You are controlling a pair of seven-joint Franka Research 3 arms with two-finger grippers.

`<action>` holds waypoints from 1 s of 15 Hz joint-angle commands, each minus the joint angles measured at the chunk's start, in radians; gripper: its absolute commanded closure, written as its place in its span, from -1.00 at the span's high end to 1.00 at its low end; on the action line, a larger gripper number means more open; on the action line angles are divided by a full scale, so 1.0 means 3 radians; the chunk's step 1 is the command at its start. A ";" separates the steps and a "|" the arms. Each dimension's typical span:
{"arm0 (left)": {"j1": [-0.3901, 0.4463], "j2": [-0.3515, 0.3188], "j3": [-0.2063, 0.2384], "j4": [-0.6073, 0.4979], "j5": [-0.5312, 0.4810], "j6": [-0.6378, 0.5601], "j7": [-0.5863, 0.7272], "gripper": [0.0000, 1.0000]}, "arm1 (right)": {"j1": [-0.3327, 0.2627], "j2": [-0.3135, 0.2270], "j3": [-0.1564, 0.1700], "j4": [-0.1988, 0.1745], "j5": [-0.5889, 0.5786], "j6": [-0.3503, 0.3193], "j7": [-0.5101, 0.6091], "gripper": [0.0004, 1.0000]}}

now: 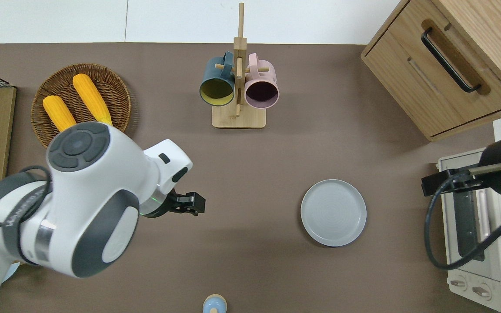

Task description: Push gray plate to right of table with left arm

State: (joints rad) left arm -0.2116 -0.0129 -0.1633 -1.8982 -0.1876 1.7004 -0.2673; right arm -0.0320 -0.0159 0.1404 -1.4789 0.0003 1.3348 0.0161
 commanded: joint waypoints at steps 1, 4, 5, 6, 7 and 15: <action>0.0270 -0.0279 -0.0008 -0.0070 0.0103 -0.0247 0.0272 0.99 | -0.0062 -0.0008 0.0054 0.0031 0.0014 -0.0052 0.0039 0.97; 0.0368 -0.0411 0.0124 -0.0049 0.0247 -0.0386 0.0491 0.99 | -0.0062 -0.0008 0.0054 0.0031 0.0014 -0.0052 0.0044 0.97; 0.0368 -0.0442 0.0191 -0.0034 0.0313 -0.0427 0.0573 0.99 | -0.0062 -0.0008 0.0054 0.0031 0.0014 -0.0052 0.0044 0.97; 0.0368 -0.0463 0.0257 -0.0008 0.0389 -0.0488 0.0635 0.99 | -0.0062 -0.0008 0.0054 0.0031 0.0014 -0.0052 0.0044 0.97; 0.0368 -0.0468 0.0309 0.0002 0.0461 -0.0524 0.0686 0.99 | -0.0062 -0.0008 0.0054 0.0031 0.0014 -0.0052 0.0039 0.97; 0.0368 -0.0591 0.0667 0.0211 0.0620 -0.0636 0.0855 0.99 | -0.0067 -0.0008 0.0054 0.0031 0.0014 -0.0052 0.0044 0.97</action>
State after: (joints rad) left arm -0.1047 -0.1777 0.0176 -1.8888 -0.0190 1.5554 -0.0254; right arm -0.0320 -0.0159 0.1404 -1.4789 0.0003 1.3348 0.0161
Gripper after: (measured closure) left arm 0.004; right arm 0.013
